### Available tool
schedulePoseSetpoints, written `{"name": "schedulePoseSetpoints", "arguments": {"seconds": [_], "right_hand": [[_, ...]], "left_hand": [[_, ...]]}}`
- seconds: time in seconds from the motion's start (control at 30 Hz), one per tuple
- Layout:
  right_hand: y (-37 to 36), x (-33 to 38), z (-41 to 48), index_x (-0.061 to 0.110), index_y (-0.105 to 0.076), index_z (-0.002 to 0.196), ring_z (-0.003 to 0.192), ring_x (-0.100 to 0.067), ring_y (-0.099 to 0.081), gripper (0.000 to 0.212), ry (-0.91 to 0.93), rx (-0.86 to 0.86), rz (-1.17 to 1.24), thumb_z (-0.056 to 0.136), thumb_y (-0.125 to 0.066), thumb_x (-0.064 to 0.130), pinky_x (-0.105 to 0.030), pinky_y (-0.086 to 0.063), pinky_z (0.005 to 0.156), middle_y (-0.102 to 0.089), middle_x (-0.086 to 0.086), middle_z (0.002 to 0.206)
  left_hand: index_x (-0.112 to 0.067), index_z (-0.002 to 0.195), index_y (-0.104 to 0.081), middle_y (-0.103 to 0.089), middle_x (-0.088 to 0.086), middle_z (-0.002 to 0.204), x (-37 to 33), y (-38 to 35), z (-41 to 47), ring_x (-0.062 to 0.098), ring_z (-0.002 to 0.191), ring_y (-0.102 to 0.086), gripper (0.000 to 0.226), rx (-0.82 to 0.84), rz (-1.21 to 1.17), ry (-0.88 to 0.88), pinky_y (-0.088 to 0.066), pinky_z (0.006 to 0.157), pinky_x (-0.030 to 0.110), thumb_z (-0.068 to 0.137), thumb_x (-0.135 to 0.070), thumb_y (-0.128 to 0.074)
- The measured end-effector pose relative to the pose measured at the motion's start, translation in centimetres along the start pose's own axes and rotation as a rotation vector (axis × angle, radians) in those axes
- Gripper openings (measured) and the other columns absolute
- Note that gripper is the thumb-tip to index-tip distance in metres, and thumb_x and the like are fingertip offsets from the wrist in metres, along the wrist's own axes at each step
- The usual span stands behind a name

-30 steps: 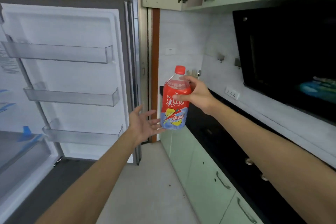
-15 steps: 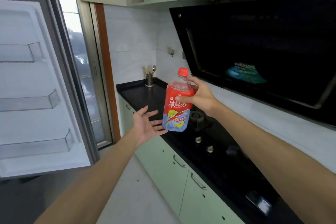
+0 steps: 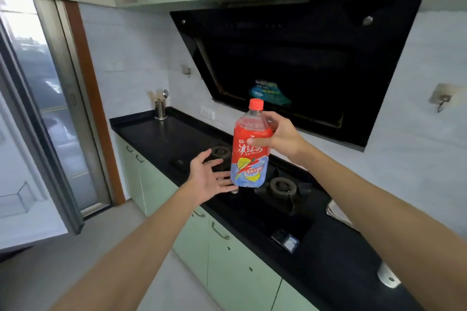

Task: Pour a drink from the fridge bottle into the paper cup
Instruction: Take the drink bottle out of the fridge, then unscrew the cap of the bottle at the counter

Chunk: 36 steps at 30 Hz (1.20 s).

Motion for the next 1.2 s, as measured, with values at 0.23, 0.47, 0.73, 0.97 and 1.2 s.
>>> {"name": "schedulePoseSetpoints", "arguments": {"seconds": [0.23,0.47,0.73,0.97,1.2], "right_hand": [[7.8,-0.5,-7.7,0.023,-0.05,0.126,0.092,-0.009,-0.067,0.07,-0.019,-0.085,-0.046,0.068,-0.088,0.011,-0.022,-0.057,0.069,-0.064,0.007,0.106],[15.3,-1.9,-15.1,0.018,-0.054,0.121,0.092,-0.012,-0.068,0.062,-0.084,-0.196,-0.097,0.069,-0.087,0.009,-0.022,-0.058,0.071,-0.066,0.005,0.104],[24.3,-4.8,-21.3,0.023,-0.054,0.12,0.094,-0.014,-0.068,0.065,-0.196,-0.384,-0.166,0.066,-0.09,0.015,-0.019,-0.055,0.066,-0.066,0.004,0.107],[29.7,-8.7,-25.5,0.02,-0.054,0.124,0.097,-0.016,-0.069,0.073,-0.293,-0.534,-0.208,0.063,-0.092,0.013,-0.028,-0.06,0.076,-0.066,-0.005,0.113],[33.0,-11.3,-27.8,0.019,-0.052,0.125,0.101,-0.017,-0.068,0.075,-0.355,-0.634,-0.231,0.062,-0.092,0.01,-0.034,-0.06,0.081,-0.066,-0.004,0.114]], "left_hand": [[-0.007,0.142,-0.041,-0.044,0.036,0.14,6.3,-7.0,-1.7,0.055,0.122,-0.051,0.063,0.06,0.062,0.03,-0.041,0.099,0.065,0.095,-0.049,-0.046],[-0.006,0.141,-0.042,-0.049,0.036,0.133,13.2,-14.3,-2.7,0.055,0.118,-0.053,0.063,0.139,0.141,0.109,-0.041,0.101,0.066,0.094,-0.048,-0.048],[-0.005,0.138,-0.045,-0.053,0.034,0.122,20.8,-22.3,-1.2,0.054,0.113,-0.055,0.06,0.253,0.193,0.256,-0.038,0.103,0.068,0.095,-0.047,-0.047],[-0.005,0.135,-0.048,-0.053,0.032,0.13,26.4,-27.6,1.5,0.053,0.115,-0.054,0.059,0.346,0.269,0.369,-0.042,0.094,0.065,0.095,-0.047,-0.047],[-0.005,0.137,-0.047,-0.053,0.033,0.132,30.6,-30.7,4.8,0.053,0.116,-0.055,0.061,0.415,0.314,0.474,-0.039,0.103,0.068,0.095,-0.049,-0.047]]}}
Point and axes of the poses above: each hand's wrist, its own z-axis towards the middle knuckle, its own y-axis out of the back of the hand, x = y × z, the point moved 9 cm from there along z, towards the middle knuckle
